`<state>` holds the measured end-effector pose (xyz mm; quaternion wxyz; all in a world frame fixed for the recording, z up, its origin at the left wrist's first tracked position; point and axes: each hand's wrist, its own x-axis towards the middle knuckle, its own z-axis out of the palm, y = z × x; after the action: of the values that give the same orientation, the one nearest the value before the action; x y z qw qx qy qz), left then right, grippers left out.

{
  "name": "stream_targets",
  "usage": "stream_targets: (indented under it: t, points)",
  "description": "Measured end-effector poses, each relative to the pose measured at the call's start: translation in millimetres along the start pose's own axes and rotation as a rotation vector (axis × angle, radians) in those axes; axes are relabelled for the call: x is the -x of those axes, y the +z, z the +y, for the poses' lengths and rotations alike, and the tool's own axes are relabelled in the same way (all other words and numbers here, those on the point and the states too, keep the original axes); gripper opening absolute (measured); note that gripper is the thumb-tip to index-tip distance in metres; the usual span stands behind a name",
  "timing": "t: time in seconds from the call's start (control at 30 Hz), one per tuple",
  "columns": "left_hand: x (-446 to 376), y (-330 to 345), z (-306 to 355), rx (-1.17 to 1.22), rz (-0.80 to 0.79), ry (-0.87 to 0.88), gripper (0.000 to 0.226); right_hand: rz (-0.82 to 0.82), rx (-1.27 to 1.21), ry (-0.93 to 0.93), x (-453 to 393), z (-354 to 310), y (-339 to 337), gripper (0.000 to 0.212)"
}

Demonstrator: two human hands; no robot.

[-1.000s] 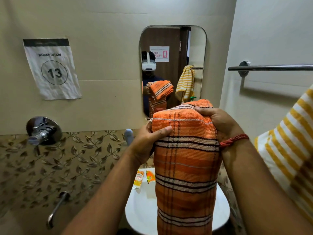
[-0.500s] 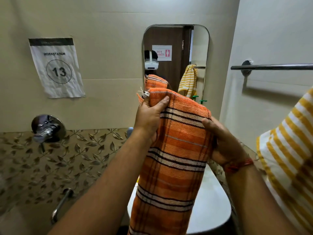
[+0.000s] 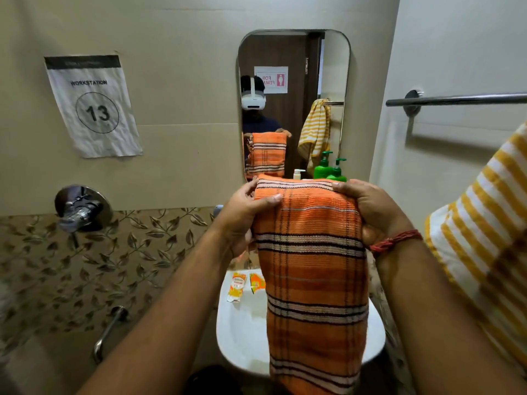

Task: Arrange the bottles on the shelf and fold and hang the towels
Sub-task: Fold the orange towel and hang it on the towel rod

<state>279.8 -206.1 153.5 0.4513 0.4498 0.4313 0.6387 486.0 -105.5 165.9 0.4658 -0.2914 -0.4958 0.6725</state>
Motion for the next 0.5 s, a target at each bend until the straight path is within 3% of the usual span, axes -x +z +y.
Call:
stream_targets:
  t: [0.1,0.27,0.37,0.5]
  points:
    - [3.3,8.1,5.9,-0.065,0.112,0.005,0.081,-0.094,-0.012,0.043,5.0,-4.5,-3.3,0.05]
    - [3.0,21.7,15.2,-0.099,0.266,0.149,0.078,-0.226,0.147,0.115,11.9,0.7,-20.4,0.114]
    - [2.4,27.3,17.3,-0.123,0.304,0.205,0.066,-0.251,0.18,0.116,21.3,11.4,-21.5,0.099]
    - [5.8,25.4,20.6,-0.039,0.336,0.269,0.054,-0.273,-0.034,-0.021,29.9,25.2,-13.7,0.094]
